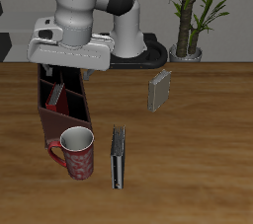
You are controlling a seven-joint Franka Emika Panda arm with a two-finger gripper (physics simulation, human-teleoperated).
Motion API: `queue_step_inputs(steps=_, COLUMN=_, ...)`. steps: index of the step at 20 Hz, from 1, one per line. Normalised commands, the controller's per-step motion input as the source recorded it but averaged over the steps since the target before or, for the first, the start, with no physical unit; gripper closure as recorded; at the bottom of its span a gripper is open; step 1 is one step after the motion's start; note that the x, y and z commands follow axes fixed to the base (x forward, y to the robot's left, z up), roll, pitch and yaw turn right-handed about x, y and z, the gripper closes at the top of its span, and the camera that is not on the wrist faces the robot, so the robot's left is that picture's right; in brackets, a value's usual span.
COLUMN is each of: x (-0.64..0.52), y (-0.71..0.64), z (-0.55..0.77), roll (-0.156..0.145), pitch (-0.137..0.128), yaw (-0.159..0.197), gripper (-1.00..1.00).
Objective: Place the red book into the right desk caddy's left compartment and place the red mug into the right desk caddy's right compartment
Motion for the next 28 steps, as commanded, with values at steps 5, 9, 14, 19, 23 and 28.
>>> queue_step_inputs(steps=5, x=0.17, y=0.06, z=0.10, roll=-0.024, pitch=-0.015, yaw=0.045, gripper=-1.00)
queue_step_inputs(steps=9, x=0.17, y=0.20, z=-0.02, roll=0.023, pitch=0.030, yaw=0.028, gripper=-1.00)
queue_step_inputs(steps=14, x=0.07, y=0.14, z=0.05, roll=0.007, pitch=-0.017, yaw=0.018, gripper=-1.00)
queue_step_inputs(steps=19, x=0.03, y=0.03, z=0.02, roll=0.013, pitch=-0.009, yaw=-0.006, gripper=-1.00)
queue_step_inputs(steps=23, x=0.33, y=0.21, z=-0.10, roll=-0.010, pitch=0.009, yaw=0.062, gripper=-1.00)
queue_step_inputs(steps=28, x=0.00, y=0.00, z=0.00, roll=0.000, pitch=0.000, yaw=0.000, gripper=-1.00)
